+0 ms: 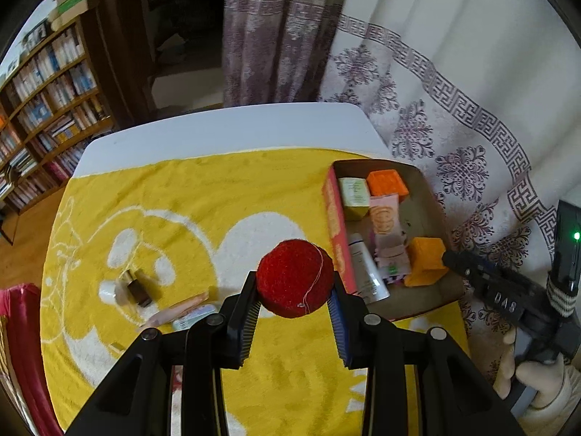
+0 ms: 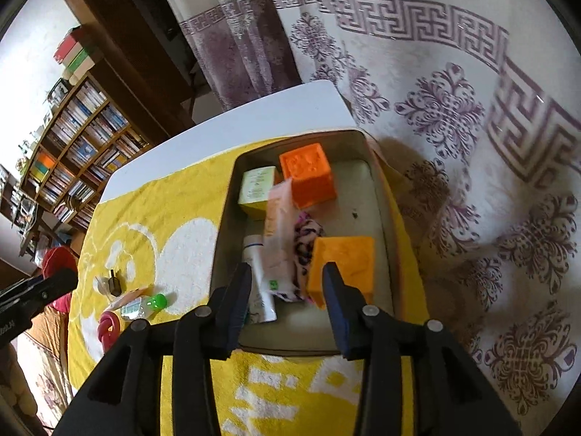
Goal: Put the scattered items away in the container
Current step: 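Lower the red ball into the pink box and open the left gripper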
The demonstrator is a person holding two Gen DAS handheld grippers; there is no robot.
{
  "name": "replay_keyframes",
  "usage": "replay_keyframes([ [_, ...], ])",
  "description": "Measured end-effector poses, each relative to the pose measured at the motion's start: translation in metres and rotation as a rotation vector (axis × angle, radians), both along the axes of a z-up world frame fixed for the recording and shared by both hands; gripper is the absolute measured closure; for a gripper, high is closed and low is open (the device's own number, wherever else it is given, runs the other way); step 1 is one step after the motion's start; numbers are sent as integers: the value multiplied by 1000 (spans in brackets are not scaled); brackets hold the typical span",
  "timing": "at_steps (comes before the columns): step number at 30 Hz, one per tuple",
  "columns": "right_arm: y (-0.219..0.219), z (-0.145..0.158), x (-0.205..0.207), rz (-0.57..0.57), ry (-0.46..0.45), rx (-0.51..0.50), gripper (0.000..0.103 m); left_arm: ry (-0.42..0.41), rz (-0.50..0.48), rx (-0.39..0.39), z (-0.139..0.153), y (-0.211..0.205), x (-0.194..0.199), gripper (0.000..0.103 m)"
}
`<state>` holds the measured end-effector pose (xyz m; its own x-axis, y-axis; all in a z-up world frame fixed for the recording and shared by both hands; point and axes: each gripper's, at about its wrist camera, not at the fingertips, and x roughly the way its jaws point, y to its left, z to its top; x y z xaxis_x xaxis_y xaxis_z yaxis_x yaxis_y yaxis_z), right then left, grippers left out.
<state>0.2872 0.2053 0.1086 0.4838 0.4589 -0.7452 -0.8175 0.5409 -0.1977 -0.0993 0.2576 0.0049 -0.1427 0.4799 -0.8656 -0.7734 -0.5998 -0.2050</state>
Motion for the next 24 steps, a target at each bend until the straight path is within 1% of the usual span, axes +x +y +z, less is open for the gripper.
replay_keyframes([
  [6,-24,2,5,-10,21,2,54,-3,-72,18,7,40,17,65],
  [9,-35,5,5,-8,24,6,54,-32,-105,36,9,58,26,65],
  [12,-44,9,8,-14,23,14,53,-40,-144,55,13,76,39,65],
  [14,-50,10,9,-17,23,18,53,-46,-172,63,15,84,45,59],
  [15,-52,11,10,-21,23,21,52,-53,-182,66,15,87,47,50],
  [16,-54,11,11,-22,24,22,52,-58,-184,71,15,90,50,37],
  [18,-57,11,12,-23,29,26,52,-56,-170,79,16,89,51,26],
  [24,-56,8,7,6,38,26,52,-55,-101,68,15,72,38,26],
])
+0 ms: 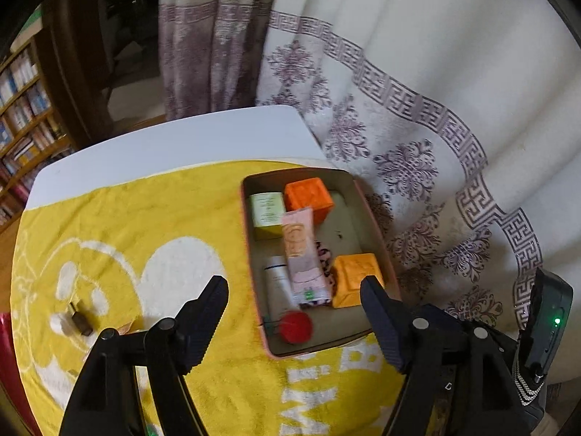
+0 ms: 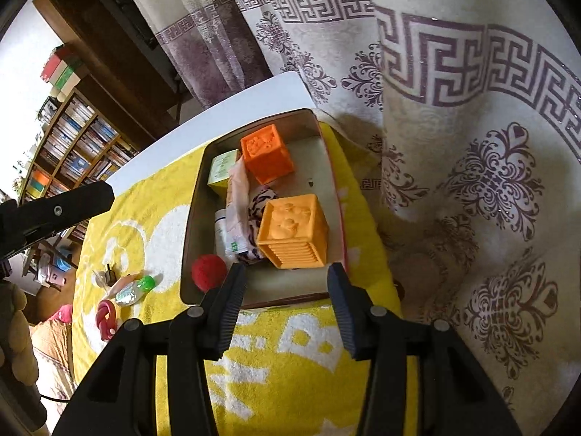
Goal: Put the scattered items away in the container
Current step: 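Lower the red ball into the pink box and open the left gripper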
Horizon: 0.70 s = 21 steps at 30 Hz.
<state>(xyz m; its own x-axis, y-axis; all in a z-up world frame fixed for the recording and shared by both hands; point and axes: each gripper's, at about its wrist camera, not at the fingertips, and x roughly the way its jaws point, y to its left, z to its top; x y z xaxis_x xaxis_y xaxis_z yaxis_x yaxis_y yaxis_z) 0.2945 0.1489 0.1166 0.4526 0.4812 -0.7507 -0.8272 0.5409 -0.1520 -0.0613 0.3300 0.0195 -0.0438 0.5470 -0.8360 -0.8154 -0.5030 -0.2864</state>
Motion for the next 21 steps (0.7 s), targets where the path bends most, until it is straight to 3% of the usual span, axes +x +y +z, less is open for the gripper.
replay_keyframes([
  [18,33,-30,-57,158,7,-44,52,-4,190,-17,-6,-93,-50,26],
  [21,38,-36,-70,179,8,-48,47,-9,217,-17,-7,-112,-61,26],
])
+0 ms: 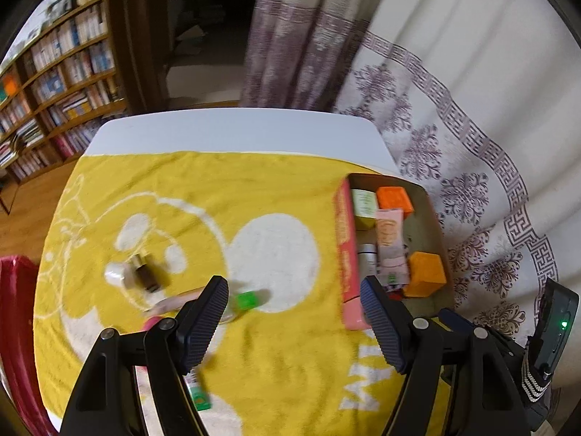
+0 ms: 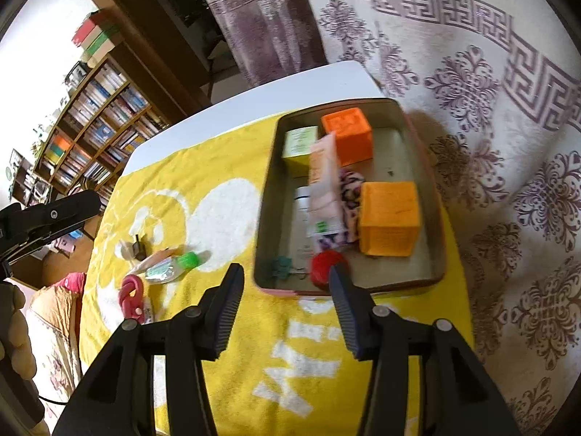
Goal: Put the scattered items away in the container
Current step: 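Lower the red ball into the pink box and open the left gripper, then move both grippers back toward the pink foam curler on the towel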
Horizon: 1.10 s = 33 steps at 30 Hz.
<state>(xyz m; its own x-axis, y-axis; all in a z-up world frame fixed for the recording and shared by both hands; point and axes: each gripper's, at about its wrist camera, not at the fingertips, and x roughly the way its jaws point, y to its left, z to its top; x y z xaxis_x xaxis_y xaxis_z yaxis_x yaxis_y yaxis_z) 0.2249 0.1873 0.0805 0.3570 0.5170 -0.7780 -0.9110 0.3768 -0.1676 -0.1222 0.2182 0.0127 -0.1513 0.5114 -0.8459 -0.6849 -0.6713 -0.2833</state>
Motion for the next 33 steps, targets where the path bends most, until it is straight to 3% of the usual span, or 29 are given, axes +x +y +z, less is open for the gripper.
replay_keyframes([
  [16,36,-50,-86,157,16,-33,45,-45,186,-21,-22,-125,-68,26],
  [33,75,-111,-173,245,27,-106,45,-84,227,-32,-50,-208,-118,26],
])
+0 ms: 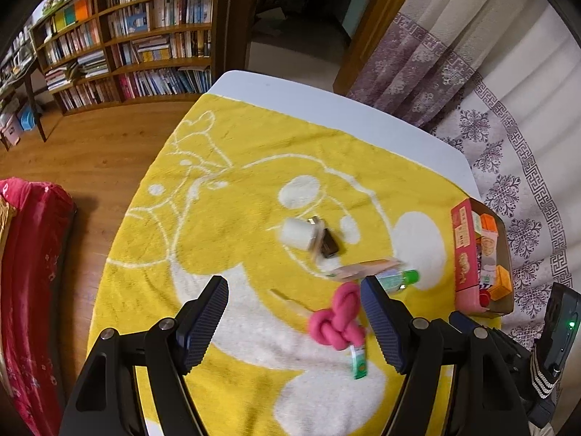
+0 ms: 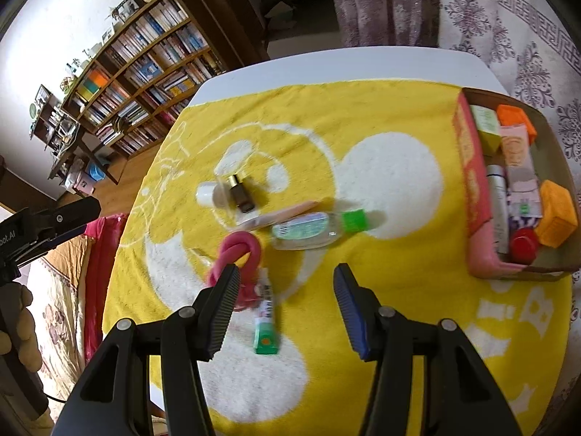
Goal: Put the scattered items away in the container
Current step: 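Move both grippers back toward the pink foam curler on the towel, then grasp the pink knotted foam curler with the right gripper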
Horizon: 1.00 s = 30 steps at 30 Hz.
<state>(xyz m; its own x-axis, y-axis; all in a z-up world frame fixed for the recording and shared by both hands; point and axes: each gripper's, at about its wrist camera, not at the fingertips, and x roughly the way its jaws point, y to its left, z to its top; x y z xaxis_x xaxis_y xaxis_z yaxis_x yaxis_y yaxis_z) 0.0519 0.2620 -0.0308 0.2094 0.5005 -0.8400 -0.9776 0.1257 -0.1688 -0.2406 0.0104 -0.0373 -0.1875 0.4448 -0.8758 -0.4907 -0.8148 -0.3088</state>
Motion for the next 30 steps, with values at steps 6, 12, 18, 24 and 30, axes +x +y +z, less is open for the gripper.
replay_keyframes([
  [6,9,-19,-25,13,-5,-11,45,45,-4,-25,-4,-19,-13,26],
  [12,16,-32,-43,22,-14,-14,43,82,-13,-27,-3,-32,-23,26],
  [18,20,-39,-52,26,-27,-10,41,142,-28,-43,2,-38,-26,26],
  [24,26,-46,-55,23,-41,-18,41,173,-39,-51,5,-41,-27,26],
  [30,31,-54,-52,13,-48,-29,40,202,-44,-65,6,-40,-26,26],
])
